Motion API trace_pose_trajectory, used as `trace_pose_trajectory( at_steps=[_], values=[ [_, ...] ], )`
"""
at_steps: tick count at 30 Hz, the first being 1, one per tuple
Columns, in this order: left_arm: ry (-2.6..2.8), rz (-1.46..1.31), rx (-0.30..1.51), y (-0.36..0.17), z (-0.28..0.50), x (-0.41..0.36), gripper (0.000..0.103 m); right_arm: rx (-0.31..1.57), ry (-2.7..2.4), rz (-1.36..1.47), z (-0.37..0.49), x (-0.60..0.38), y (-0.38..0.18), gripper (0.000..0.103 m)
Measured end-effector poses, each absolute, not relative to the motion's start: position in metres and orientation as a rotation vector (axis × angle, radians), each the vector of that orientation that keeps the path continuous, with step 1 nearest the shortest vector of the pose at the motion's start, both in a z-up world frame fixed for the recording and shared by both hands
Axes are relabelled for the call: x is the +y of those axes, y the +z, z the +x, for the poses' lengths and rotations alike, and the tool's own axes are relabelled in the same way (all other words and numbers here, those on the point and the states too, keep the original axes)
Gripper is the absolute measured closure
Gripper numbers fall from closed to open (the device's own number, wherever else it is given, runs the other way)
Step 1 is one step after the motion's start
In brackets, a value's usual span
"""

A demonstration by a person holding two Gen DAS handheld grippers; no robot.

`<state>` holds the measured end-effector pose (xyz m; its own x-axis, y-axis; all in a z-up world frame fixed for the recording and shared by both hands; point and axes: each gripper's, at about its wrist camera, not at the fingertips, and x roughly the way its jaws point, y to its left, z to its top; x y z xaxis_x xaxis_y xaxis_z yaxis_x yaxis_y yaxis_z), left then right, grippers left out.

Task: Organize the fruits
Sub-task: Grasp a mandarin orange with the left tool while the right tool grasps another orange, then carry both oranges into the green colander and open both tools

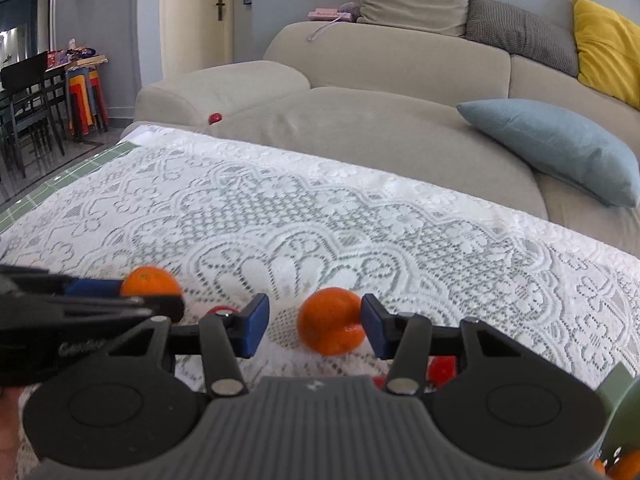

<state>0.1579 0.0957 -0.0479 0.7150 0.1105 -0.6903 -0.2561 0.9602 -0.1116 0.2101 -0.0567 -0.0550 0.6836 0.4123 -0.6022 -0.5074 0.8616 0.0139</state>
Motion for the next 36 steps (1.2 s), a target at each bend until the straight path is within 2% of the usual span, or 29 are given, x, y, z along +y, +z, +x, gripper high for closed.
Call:
trace_pose_trajectory(
  at_steps=[11,14,20,36],
  values=[
    [0.212,-0.215,0.752,-0.049,0.157,0.097,0.052,0.692,0.437,-0.183,0.228,-0.060,-0.068,0.055],
    [0.212,-0.214,0.747,-0.047,0.156,0.097,0.052,0.690,0.418,-0.213,0.229,-0.058,-0.071,0.061],
    [0.211,-0.212,0.740,-0.045,0.154,0.098,0.052,0.669,0.415,-0.246,0.225,-0.054,-0.071,0.062],
    [0.170,-0.188,0.681,-0.025,0.131,0.092,0.052,0.583,0.518,-0.221,0.161,-0.068,-0.021,0.063]
  ],
)
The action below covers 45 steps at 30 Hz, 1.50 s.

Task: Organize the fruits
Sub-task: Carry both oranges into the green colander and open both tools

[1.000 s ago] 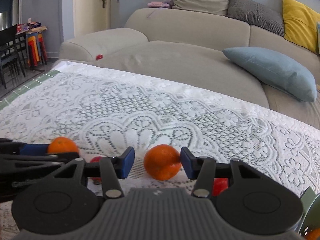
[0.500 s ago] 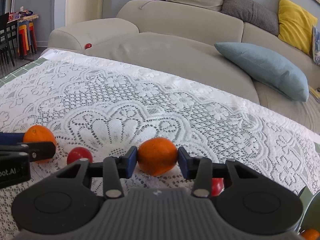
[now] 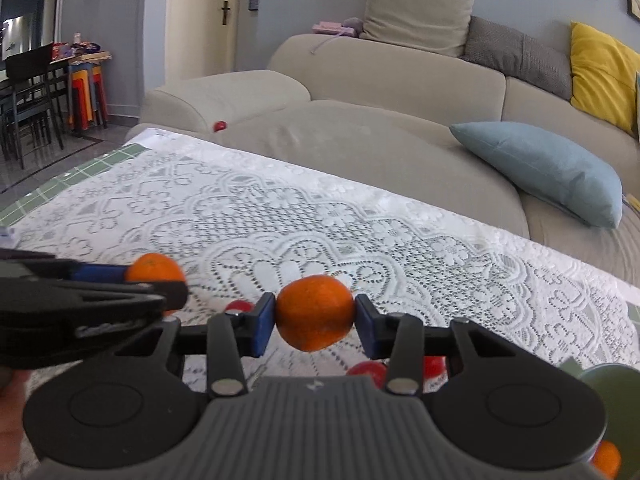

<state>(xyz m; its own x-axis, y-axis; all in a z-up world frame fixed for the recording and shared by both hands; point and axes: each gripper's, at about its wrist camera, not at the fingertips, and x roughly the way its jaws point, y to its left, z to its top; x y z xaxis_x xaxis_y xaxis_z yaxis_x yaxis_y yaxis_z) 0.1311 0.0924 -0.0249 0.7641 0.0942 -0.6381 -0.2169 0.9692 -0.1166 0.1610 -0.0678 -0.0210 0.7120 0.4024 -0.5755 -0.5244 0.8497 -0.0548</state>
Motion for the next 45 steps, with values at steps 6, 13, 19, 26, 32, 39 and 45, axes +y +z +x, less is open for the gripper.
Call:
trace_pose_trajectory(
  at_steps=[6,13,19,26,32,39,45],
  values=[
    [0.156,-0.153,0.680,-0.014,0.116,0.083,0.052,0.571,0.573,-0.191,0.132,-0.085,-0.004,0.063],
    [0.099,-0.129,0.659,0.014,0.095,0.059,0.052,0.524,0.563,-0.198,0.096,-0.123,0.015,0.063],
    [-0.012,-0.105,0.663,0.036,0.087,0.015,0.052,0.556,0.548,-0.213,0.081,-0.174,0.019,0.063],
    [-0.181,-0.118,0.715,0.038,0.090,-0.044,0.052,0.577,0.519,-0.270,0.077,-0.228,0.032,0.063],
    [-0.294,-0.083,0.765,0.033,0.103,-0.091,0.052,0.607,0.477,-0.339,0.084,-0.263,0.037,0.063],
    [-0.321,-0.067,0.817,0.018,0.120,-0.118,0.052,0.657,0.477,-0.428,0.098,-0.276,0.027,0.063],
    [-0.321,-0.073,0.826,0.010,0.131,-0.126,0.052,0.675,0.483,-0.500,0.114,-0.272,0.019,0.063]
  ],
)
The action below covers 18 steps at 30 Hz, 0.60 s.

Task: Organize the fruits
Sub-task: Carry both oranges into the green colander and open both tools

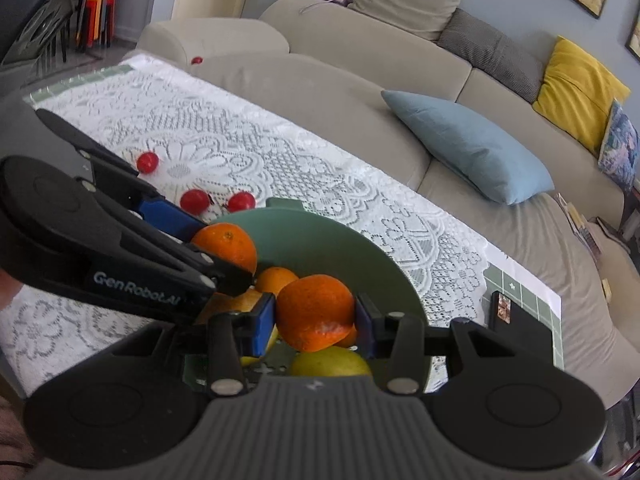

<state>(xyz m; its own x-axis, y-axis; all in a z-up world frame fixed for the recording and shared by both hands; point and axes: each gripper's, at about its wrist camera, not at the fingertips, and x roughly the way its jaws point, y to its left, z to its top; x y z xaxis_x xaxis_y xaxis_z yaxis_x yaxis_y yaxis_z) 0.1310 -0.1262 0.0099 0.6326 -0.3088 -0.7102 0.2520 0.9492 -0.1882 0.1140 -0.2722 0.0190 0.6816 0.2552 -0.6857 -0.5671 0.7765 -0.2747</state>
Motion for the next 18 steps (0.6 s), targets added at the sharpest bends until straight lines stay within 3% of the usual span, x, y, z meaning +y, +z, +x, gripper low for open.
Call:
trace_pose_trajectory(
  at_steps=[18],
  values=[
    [-0.357,-0.092,0.854,-0.003,0.154,-0.133,0.051,0.767,0.489,-0.528,0.145,-0.278,-0.006,0.062]
  ],
)
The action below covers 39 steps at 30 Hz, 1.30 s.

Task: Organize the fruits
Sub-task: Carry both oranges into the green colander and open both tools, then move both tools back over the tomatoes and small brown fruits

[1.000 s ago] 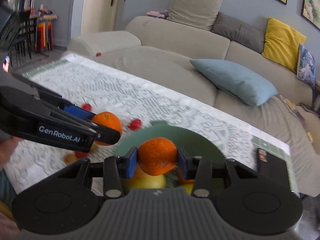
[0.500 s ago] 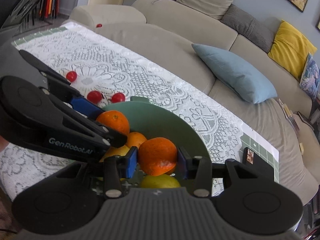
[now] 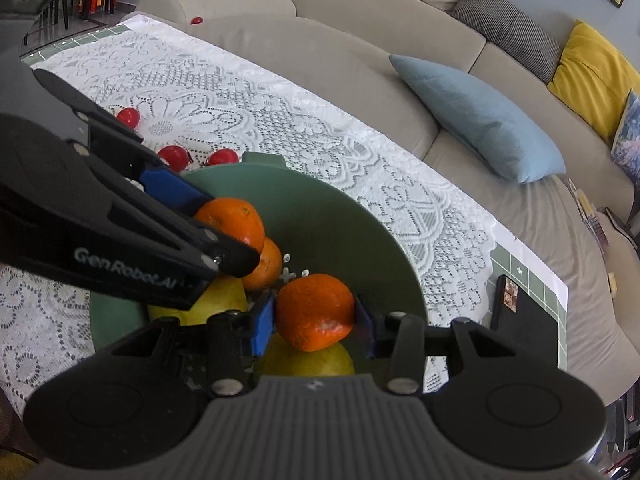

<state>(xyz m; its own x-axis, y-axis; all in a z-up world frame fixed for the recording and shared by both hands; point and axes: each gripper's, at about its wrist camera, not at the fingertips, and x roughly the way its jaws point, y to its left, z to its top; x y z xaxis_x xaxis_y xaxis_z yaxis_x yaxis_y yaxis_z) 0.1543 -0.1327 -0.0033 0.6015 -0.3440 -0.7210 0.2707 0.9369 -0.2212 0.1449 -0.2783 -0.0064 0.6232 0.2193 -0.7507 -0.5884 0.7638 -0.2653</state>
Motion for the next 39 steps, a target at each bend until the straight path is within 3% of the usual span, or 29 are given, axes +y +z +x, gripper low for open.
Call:
trace_pose_trajectory(
  at_steps=[3,8,10,17,22,28,39],
  values=[
    [-0.351,-0.102,0.862,-0.005,0.155,-0.131,0.050,0.770,0.488,-0.532,0.145,-0.276,-0.006,0.063],
    [-0.365,-0.119,0.859,-0.003,0.153,-0.130,0.035,0.762,0.489,-0.544,0.142,-0.275,-0.004,0.061],
    [-0.366,-0.119,0.850,-0.001,0.151,-0.130,0.032,0.756,0.486,-0.550,0.140,-0.274,-0.002,0.055],
    [-0.352,-0.122,0.839,0.006,0.145,-0.125,0.031,0.741,0.477,-0.560,0.133,-0.272,0.006,0.050],
    [-0.338,-0.133,0.821,0.015,0.135,-0.116,0.031,0.715,0.467,-0.574,0.124,-0.266,0.017,0.035],
    [-0.289,-0.119,0.763,0.031,0.119,-0.099,0.031,0.648,0.475,-0.555,0.105,-0.253,0.030,0.027],
    [-0.133,-0.073,0.695,0.041,0.093,-0.041,0.031,0.512,0.484,-0.381,0.068,-0.210,0.035,0.026]
  ],
)
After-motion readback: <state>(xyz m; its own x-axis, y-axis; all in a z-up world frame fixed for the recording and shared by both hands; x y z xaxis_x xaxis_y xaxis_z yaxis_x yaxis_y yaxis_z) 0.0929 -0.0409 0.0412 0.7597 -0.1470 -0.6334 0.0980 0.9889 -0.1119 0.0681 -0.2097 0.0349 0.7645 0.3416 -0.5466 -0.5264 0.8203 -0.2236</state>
